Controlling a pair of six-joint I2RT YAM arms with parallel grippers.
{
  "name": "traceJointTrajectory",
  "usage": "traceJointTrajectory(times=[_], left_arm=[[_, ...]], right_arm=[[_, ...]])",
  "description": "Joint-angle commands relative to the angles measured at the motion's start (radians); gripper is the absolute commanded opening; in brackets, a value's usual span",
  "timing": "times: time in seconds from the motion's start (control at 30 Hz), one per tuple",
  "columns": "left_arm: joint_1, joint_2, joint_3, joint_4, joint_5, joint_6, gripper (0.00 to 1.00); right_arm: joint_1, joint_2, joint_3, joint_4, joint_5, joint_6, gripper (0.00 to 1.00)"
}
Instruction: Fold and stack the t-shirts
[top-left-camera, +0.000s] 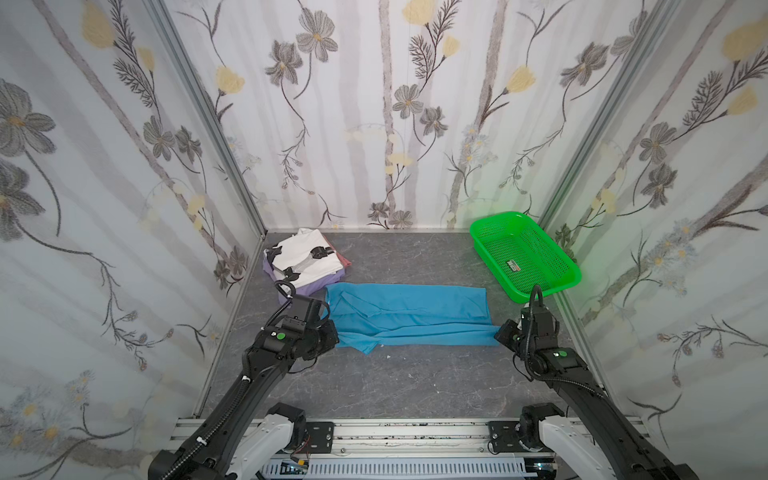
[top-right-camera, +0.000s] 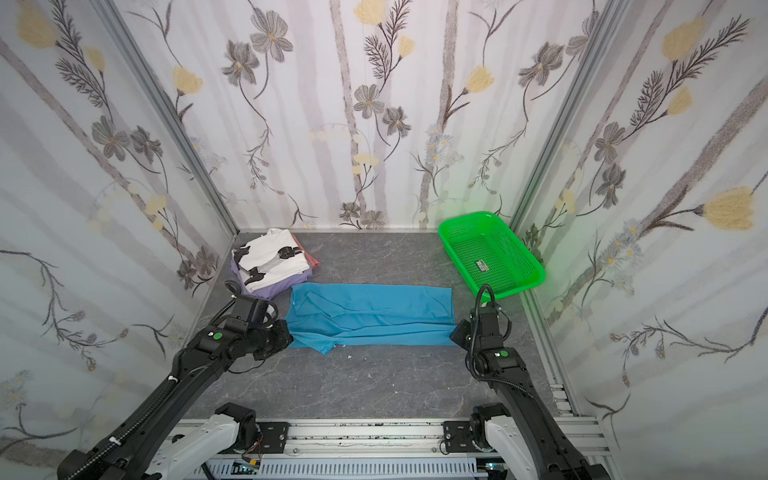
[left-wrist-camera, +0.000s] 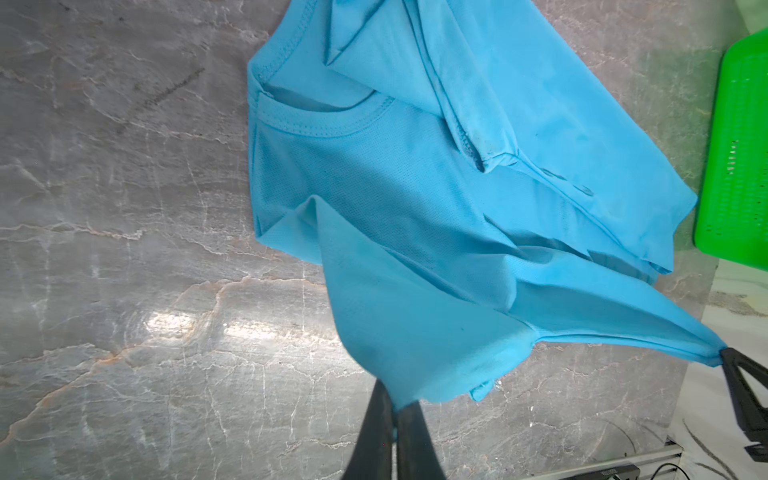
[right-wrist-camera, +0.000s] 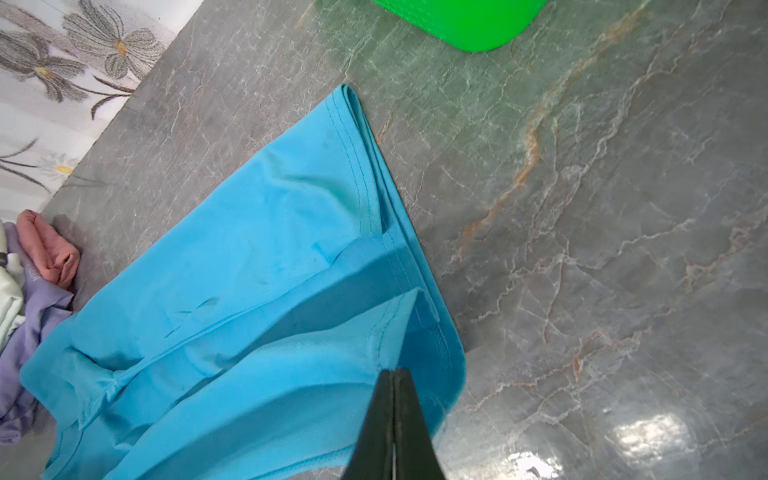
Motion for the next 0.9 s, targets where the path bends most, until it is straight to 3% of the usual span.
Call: traceJointTrajectory(times=[0.0, 0.17, 0.57, 0.87], left_arm=[[0.0, 0.052, 0.026, 0.036, -0.024, 0.015, 0.0], [0.005, 0.169, 0.073, 0.083, -0.036, 0.043, 0.0], [0.093, 0.477, 0.237, 0.182, -0.026, 0.092, 0.0], [0.116, 0.612, 0.341, 0.203, -0.013, 0.103, 0.0]], right_arm=[[-0.014, 0.107, 0.055, 0.101, 0.023, -0.052, 0.0], [-0.034, 0.321, 0.14, 0.146, 0.008, -0.099, 0.0], [-0.047, 0.553, 0.248, 0.229, -0.031, -0.108, 0.0], [-0.05, 0.718, 0.366, 0.23, -0.036, -0.12, 0.0]])
